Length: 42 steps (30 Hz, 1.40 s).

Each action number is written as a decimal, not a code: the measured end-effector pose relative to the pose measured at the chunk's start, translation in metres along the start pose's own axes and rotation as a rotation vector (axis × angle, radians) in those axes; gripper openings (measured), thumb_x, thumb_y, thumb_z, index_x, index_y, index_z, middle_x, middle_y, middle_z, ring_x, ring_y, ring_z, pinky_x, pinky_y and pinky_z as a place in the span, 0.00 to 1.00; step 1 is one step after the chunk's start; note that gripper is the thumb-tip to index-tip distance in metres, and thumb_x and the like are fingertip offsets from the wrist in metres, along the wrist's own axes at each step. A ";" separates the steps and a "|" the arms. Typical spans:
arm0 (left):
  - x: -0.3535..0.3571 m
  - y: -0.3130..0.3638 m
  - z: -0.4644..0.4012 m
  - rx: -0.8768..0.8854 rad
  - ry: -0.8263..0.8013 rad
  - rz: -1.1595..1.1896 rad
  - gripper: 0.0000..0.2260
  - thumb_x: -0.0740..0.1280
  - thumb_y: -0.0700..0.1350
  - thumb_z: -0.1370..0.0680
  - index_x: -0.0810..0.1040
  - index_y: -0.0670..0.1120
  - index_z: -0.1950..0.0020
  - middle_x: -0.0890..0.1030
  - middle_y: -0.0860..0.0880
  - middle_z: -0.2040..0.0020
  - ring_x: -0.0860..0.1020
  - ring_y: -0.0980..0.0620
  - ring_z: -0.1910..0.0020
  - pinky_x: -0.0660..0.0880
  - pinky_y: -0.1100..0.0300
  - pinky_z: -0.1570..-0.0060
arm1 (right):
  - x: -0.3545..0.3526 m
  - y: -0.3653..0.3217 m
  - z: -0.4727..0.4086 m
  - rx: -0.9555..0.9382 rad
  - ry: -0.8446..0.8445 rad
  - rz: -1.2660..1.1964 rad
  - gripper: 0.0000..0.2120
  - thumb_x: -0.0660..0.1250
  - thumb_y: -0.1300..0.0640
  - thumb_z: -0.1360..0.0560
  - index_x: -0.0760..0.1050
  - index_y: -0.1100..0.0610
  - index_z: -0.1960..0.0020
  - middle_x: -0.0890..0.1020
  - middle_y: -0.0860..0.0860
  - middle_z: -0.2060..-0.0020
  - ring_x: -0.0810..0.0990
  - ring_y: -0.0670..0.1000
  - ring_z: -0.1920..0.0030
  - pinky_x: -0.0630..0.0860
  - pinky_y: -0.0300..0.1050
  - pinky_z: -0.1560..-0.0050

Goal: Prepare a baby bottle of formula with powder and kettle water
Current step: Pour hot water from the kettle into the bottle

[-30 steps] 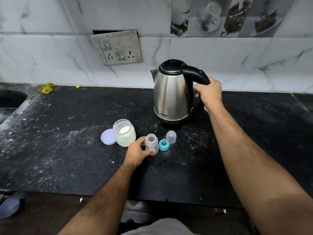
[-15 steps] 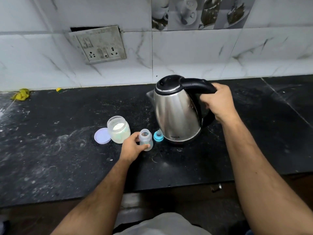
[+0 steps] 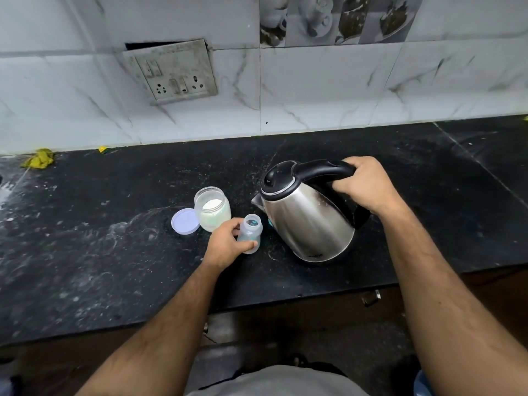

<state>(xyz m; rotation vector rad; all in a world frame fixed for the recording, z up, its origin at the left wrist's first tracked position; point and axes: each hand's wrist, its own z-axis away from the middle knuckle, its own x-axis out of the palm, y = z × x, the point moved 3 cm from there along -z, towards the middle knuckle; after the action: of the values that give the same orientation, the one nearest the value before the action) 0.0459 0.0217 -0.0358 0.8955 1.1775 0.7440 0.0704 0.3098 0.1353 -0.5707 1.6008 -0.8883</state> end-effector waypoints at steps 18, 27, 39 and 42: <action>-0.012 0.007 0.009 0.001 0.002 -0.054 0.21 0.80 0.41 0.34 0.80 0.52 0.43 0.83 0.54 0.50 0.79 0.60 0.51 0.74 0.63 0.47 | 0.011 -0.038 0.003 -0.114 -0.135 0.303 0.03 0.70 0.64 0.36 0.78 0.57 0.65 0.74 0.46 0.79 0.72 0.47 0.75 0.69 0.41 0.69; -0.013 0.007 0.012 -0.013 0.002 -0.041 0.21 0.80 0.40 0.34 0.79 0.55 0.45 0.82 0.57 0.51 0.79 0.61 0.51 0.73 0.66 0.50 | 0.017 -0.046 0.001 -0.144 -0.156 0.393 0.07 0.70 0.62 0.37 0.75 0.53 0.69 0.75 0.47 0.76 0.73 0.49 0.71 0.69 0.43 0.68; -0.013 0.007 0.015 -0.012 0.016 -0.042 0.21 0.80 0.41 0.34 0.79 0.55 0.45 0.82 0.58 0.52 0.79 0.61 0.51 0.74 0.63 0.47 | 0.015 -0.047 -0.001 -0.164 -0.168 0.440 0.03 0.71 0.60 0.37 0.77 0.55 0.67 0.77 0.49 0.74 0.75 0.51 0.69 0.73 0.47 0.65; -0.013 0.007 0.014 -0.018 0.019 -0.033 0.21 0.80 0.40 0.34 0.79 0.55 0.45 0.82 0.57 0.52 0.79 0.61 0.51 0.74 0.63 0.47 | 0.015 -0.047 -0.001 -0.168 -0.167 0.443 0.03 0.71 0.60 0.37 0.77 0.55 0.66 0.77 0.49 0.74 0.75 0.52 0.69 0.73 0.47 0.65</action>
<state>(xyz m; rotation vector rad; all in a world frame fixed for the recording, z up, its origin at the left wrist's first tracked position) 0.0564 0.0111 -0.0216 0.8538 1.1979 0.7361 0.0615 0.2706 0.1636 -0.3711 1.5726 -0.3695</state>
